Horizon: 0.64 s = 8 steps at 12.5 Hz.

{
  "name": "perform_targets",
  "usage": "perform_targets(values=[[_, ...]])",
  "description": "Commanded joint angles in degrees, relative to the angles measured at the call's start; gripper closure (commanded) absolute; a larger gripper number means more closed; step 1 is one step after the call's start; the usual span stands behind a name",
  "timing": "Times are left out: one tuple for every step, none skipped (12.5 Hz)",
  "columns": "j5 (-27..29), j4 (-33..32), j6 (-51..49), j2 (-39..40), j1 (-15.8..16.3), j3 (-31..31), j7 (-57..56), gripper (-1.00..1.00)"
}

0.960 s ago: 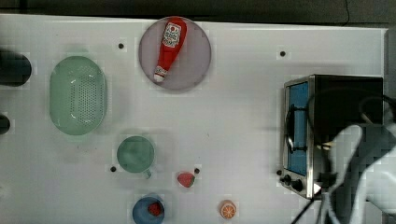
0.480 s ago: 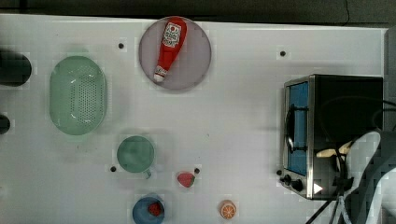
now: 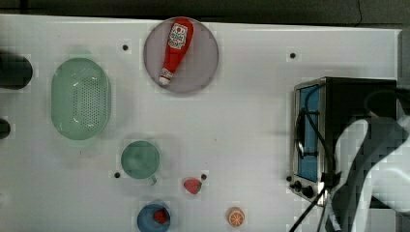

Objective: Pick banana from table and place on oven.

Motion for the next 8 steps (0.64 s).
perform_targets(values=[[0.4, 3.3, -5.7, -6.4, 3.3, 2.7, 6.4, -1.0], [0.4, 3.2, -9.4, -8.7, 3.9, 4.8, 11.0, -1.0], [0.4, 3.0, -13.3, -11.0, 4.4, 7.3, 17.3, -1.0], [0.4, 3.0, -16.9, -13.2, 4.8, 10.1, 24.4, -1.0], [0.3, 3.0, -19.7, -15.1, 5.0, 13.0, 31.2, -1.0], [0.3, 3.0, -21.9, -16.8, 5.2, 16.1, 37.0, -1.0], [0.2, 2.9, -23.9, -18.4, 5.2, 19.1, 41.5, -1.0], [0.2, 2.9, -25.1, -19.7, 5.2, 21.8, 45.6, -1.0]])
